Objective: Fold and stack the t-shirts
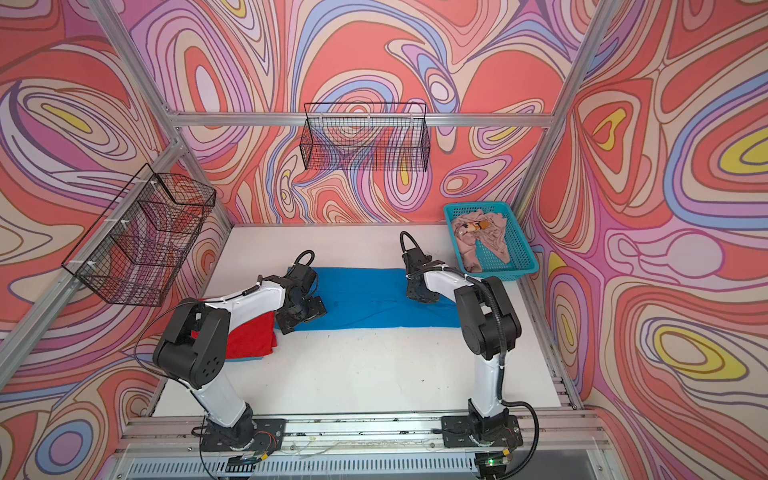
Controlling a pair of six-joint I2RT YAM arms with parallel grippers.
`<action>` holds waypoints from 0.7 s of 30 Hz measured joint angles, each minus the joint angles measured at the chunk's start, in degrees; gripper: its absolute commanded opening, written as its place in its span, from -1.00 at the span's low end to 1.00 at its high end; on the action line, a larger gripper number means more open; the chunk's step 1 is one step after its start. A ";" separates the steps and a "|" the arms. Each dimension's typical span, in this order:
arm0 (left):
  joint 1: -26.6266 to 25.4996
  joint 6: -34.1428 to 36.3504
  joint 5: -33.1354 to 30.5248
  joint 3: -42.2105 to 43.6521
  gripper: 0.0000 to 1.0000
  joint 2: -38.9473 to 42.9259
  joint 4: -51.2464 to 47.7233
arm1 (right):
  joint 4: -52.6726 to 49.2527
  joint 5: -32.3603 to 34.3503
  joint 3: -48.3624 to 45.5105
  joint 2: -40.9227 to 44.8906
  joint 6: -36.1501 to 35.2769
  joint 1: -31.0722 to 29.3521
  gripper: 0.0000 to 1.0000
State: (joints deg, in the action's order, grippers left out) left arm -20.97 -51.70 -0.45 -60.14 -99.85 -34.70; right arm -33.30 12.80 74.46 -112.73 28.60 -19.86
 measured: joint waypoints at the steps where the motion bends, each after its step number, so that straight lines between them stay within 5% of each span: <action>1: -0.04 -0.09 -0.11 0.31 1.00 0.20 0.37 | 0.13 -0.15 0.13 -0.09 -0.02 0.00 -0.10; 21: -6.93 -4.68 0.09 4.42 1.00 3.52 4.33 | -1.49 0.50 13.09 -8.98 -4.11 0.35 -0.09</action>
State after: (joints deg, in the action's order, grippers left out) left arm -27.90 -56.38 -0.36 -55.72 -96.33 -30.37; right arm -34.79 13.30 87.55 -121.71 24.49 -19.51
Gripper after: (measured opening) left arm 0.999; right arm 0.452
